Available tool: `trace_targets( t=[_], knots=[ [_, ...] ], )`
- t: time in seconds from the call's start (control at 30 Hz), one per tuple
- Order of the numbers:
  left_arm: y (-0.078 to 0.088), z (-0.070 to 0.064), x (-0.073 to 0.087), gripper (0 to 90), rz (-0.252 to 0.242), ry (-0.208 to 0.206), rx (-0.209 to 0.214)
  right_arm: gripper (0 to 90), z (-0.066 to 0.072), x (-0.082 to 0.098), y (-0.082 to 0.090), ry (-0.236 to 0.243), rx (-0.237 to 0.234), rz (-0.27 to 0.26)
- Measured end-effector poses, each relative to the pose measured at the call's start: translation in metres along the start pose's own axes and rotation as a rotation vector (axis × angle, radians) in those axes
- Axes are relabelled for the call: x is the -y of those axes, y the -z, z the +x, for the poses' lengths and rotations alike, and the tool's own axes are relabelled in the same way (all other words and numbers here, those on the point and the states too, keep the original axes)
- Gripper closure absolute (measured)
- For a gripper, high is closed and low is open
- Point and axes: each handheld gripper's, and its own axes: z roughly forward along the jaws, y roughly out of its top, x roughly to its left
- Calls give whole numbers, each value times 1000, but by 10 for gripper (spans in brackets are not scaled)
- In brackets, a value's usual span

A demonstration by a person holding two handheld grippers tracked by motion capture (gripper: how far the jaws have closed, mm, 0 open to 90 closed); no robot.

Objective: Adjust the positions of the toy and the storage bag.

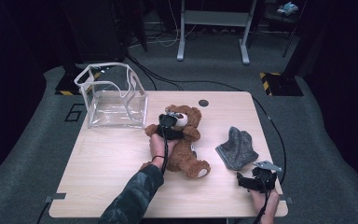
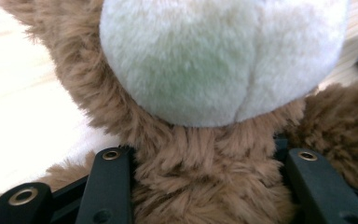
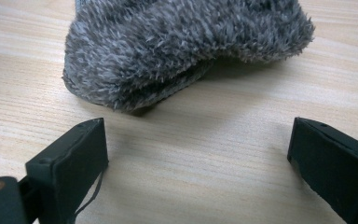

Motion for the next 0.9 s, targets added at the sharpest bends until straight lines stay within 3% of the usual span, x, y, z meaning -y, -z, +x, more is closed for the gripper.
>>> trace_targets(
  t=[0.17,0.53,0.9],
  knots=[
    [21,-3,-3,546,-64,-57,12,44,0,0,0,5,1,-1],
    [63,-1,0,552,-229,-89,27,45,0,0,-1,2,4,-2],
    [103,15,4,551,-289,-122,37,43,1,0,-1,4,7,1]
  ],
)
